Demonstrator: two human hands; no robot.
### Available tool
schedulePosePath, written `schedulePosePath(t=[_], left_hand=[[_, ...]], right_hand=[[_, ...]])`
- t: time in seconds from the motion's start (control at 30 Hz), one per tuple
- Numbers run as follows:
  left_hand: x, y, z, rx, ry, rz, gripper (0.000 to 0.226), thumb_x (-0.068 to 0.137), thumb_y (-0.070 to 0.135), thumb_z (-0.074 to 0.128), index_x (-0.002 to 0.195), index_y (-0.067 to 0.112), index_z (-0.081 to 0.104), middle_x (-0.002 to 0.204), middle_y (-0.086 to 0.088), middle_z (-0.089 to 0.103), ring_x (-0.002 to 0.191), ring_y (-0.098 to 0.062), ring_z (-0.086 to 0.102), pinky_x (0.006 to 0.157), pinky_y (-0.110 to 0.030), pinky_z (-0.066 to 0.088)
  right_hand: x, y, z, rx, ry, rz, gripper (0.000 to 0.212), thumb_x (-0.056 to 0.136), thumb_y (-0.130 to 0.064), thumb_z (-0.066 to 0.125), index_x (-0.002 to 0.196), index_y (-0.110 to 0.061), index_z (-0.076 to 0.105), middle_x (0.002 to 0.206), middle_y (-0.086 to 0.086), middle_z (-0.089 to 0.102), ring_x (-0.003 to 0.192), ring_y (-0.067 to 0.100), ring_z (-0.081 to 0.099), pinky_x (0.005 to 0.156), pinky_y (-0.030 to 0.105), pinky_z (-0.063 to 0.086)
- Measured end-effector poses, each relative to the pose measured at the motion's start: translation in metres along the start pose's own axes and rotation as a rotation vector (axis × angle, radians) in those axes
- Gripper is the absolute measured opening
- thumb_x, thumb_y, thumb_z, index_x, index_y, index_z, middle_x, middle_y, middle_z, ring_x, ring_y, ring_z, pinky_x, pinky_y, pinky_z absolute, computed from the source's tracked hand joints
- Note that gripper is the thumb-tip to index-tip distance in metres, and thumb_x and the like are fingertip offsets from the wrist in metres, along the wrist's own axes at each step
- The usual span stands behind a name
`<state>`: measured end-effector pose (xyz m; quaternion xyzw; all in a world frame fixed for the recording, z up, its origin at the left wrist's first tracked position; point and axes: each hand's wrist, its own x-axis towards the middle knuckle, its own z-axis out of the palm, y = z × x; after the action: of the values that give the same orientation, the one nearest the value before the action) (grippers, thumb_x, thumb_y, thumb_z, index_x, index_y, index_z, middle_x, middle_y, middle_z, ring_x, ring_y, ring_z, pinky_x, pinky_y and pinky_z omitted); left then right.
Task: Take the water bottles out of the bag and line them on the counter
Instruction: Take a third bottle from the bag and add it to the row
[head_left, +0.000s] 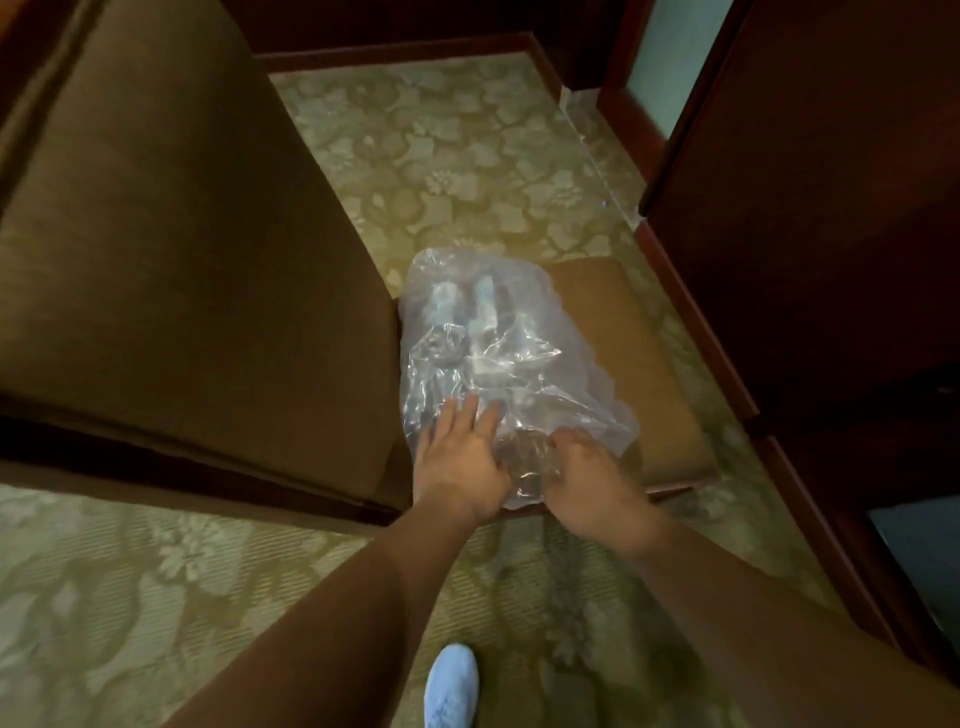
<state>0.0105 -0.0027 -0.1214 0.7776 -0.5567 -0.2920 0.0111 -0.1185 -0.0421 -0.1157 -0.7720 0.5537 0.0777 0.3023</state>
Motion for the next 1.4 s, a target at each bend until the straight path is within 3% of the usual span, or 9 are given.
schedulePosePath(t=[0.07, 0.23, 0.4, 0.47, 0.6, 0.87, 1.0, 1.2, 1.4], left_hand=[[0.015, -0.007, 0.008, 0.064, 0.002, -0.018, 0.071, 0.095, 0.027, 0.038, 0.152, 0.025, -0.005, 0.160, 0.002, -0.012, 0.146, -0.022, -0.019, 0.118, -0.046, -0.008], [0.056, -0.028, 0.024, 0.138, -0.034, -0.079, 0.070, 0.099, 0.037, 0.032, 0.150, 0.025, -0.014, 0.159, 0.001, -0.018, 0.145, -0.025, -0.022, 0.117, -0.047, -0.011], [0.090, -0.043, 0.041, 0.235, 0.062, -0.064, 0.064, 0.102, 0.031, 0.027, 0.149, 0.025, -0.016, 0.160, -0.002, -0.014, 0.146, -0.028, -0.017, 0.117, -0.049, -0.008], [0.102, -0.047, 0.042, 0.222, 0.064, -0.068, 0.066, 0.102, 0.028, 0.029, 0.149, 0.024, -0.017, 0.160, -0.002, -0.014, 0.146, -0.029, -0.016, 0.117, -0.050, -0.004], [0.120, -0.058, 0.048, 0.137, 0.085, -0.057, 0.072, 0.099, 0.016, 0.035, 0.150, 0.026, -0.014, 0.160, 0.001, -0.016, 0.147, -0.028, -0.015, 0.117, -0.047, 0.000], [0.147, -0.069, 0.055, 0.187, 0.066, 0.003, 0.071, 0.100, 0.039, 0.034, 0.149, 0.028, -0.016, 0.159, 0.004, -0.017, 0.147, -0.023, -0.012, 0.116, -0.046, 0.015], [0.160, -0.069, 0.055, 0.204, 0.000, 0.001, 0.073, 0.100, 0.042, 0.032, 0.148, 0.026, -0.020, 0.158, 0.003, -0.021, 0.146, -0.025, -0.017, 0.117, -0.052, 0.011], [0.173, -0.064, 0.063, 0.250, 0.001, -0.024, 0.072, 0.100, 0.045, 0.028, 0.147, 0.026, -0.023, 0.158, 0.002, -0.023, 0.146, -0.027, -0.018, 0.115, -0.056, -0.002], [0.171, -0.062, 0.059, 0.239, -0.025, -0.017, 0.074, 0.100, 0.045, 0.030, 0.147, 0.026, -0.023, 0.158, 0.004, -0.023, 0.146, -0.024, -0.017, 0.117, -0.054, -0.002]], right_hand=[[0.013, 0.005, 0.020, 0.054, 0.016, 0.001, 0.034, 0.088, -0.012, 0.047, 0.122, -0.015, 0.051, 0.124, 0.005, 0.053, 0.115, 0.026, 0.053, 0.096, 0.041, 0.046], [0.040, 0.013, 0.055, 0.132, -0.008, 0.043, 0.055, 0.090, -0.007, 0.047, 0.142, -0.019, 0.035, 0.145, 0.000, 0.037, 0.132, 0.024, 0.042, 0.108, 0.036, 0.037], [0.073, 0.011, 0.085, 0.113, 0.035, 0.067, 0.035, 0.091, -0.018, 0.047, 0.126, -0.018, 0.051, 0.131, 0.002, 0.051, 0.123, 0.025, 0.048, 0.105, 0.038, 0.040], [0.084, 0.011, 0.098, 0.159, 0.015, 0.057, 0.036, 0.091, -0.016, 0.047, 0.126, -0.019, 0.053, 0.138, 0.000, 0.048, 0.128, 0.024, 0.045, 0.109, 0.038, 0.037], [0.102, 0.008, 0.107, 0.319, 0.015, 0.193, 0.031, 0.096, -0.010, 0.042, 0.121, -0.011, 0.060, 0.124, 0.007, 0.058, 0.119, 0.025, 0.051, 0.101, 0.029, 0.037], [0.149, -0.005, 0.114, 0.741, 0.042, 0.406, 0.026, 0.095, -0.025, 0.047, 0.116, -0.012, 0.056, 0.111, 0.015, 0.065, 0.104, 0.033, 0.060, 0.096, 0.042, 0.047], [0.164, -0.012, 0.122, 0.959, 0.046, 0.485, 0.032, 0.095, -0.024, 0.049, 0.119, -0.002, 0.052, 0.116, 0.020, 0.061, 0.102, 0.031, 0.059, 0.096, 0.047, 0.048], [0.176, -0.007, 0.118, 0.947, 0.054, 0.560, 0.033, 0.096, -0.028, 0.051, 0.110, 0.001, 0.060, 0.111, 0.023, 0.065, 0.086, 0.024, 0.055, 0.088, 0.041, 0.050], [0.159, -0.016, 0.114, 0.947, 0.097, 0.565, 0.043, 0.084, -0.040, 0.056, 0.111, -0.006, 0.059, 0.111, 0.018, 0.066, 0.102, 0.034, 0.063, 0.094, 0.047, 0.051]])
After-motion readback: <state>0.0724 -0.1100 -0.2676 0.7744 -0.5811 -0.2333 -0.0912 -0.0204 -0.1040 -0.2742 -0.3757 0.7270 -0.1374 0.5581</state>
